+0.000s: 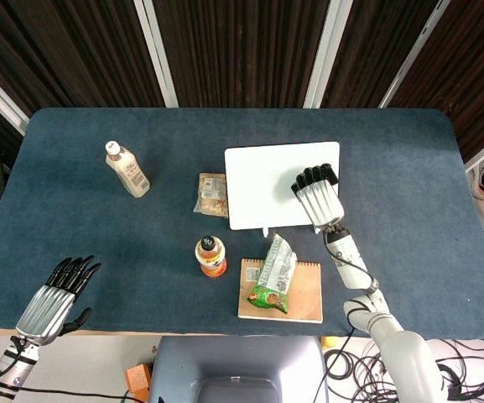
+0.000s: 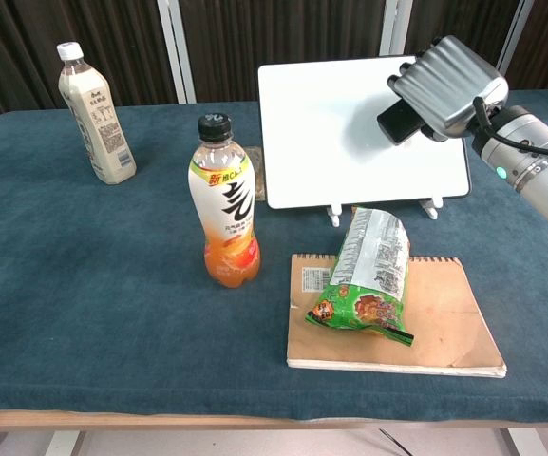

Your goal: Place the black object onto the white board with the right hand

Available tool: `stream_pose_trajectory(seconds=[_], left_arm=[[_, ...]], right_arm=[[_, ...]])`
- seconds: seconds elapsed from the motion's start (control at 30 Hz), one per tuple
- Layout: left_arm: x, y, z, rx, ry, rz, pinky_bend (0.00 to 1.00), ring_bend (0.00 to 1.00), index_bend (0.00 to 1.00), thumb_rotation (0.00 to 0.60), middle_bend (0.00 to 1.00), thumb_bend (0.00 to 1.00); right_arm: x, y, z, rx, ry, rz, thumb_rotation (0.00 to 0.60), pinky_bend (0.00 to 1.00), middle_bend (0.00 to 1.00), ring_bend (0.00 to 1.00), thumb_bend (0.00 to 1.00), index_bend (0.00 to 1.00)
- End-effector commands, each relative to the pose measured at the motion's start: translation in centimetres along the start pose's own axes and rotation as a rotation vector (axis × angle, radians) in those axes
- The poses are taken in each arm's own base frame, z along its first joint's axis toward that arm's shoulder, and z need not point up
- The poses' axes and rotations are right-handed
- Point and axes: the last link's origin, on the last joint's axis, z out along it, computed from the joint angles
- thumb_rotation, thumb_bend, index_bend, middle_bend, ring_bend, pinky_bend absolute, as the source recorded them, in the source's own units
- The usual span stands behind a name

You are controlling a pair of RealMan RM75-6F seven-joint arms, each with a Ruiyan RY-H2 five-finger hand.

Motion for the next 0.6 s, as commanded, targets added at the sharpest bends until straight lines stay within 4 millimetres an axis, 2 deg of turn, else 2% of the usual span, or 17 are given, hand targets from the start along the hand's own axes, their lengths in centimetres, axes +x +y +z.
stream_pose_trajectory(seconds=[0.03,0.27,0.6], left_arm=[[0.01,-0.02,0.05,0.003,-0.002,0.003,0.06,0.00,0.00,0.600,0.00,0.34],[-0.13,0.10,0.03,0.003,-0.009,0.008,0.06,0.00,0.00,0.600,0.00,0.34],[0.08,-0.04,-0.07,0.009,-0.001,0.004,0.06,0.00,0.00,0.600,0.00,0.34]], right_arm=[[-0.25,0.02,-0.06,-0.001,-0.014,-0.002,0.600,0.36,0.58,0.50,0.24,0.79],[-0.68,-0.03,-0.19,-0.002,-0.040,0.002,0.600,0.35,0.56,0.49,0.24,0.72],[-1.02,-0.61,-0.39,0.010,-0.068,0.003,0.600,0.34,0.46,0.47,0.24,0.59]])
